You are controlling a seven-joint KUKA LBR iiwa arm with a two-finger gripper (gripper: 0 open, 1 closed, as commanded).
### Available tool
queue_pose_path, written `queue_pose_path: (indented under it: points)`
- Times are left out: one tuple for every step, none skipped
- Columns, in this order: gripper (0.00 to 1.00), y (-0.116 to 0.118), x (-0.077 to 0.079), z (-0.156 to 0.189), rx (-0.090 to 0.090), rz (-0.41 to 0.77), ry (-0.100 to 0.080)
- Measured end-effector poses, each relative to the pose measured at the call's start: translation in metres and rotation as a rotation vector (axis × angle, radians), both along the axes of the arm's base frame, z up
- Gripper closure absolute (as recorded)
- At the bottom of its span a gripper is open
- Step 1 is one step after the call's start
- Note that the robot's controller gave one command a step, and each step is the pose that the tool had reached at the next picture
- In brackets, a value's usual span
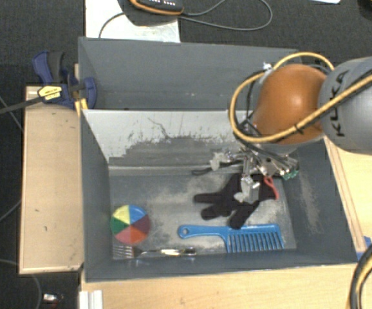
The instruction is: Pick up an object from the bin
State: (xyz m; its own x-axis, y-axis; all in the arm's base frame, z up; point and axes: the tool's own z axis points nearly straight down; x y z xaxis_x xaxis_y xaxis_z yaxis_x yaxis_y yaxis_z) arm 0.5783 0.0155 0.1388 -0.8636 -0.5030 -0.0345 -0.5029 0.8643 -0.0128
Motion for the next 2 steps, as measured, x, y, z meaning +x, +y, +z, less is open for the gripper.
queue_pose_path:
  points:
    - [0.00, 0.003, 0.002, -0.014, -0.002, 0.058, -0.002]
    - [0.00, -0.005, 0.001, -0.031, -0.005, 0.130, -0.002]
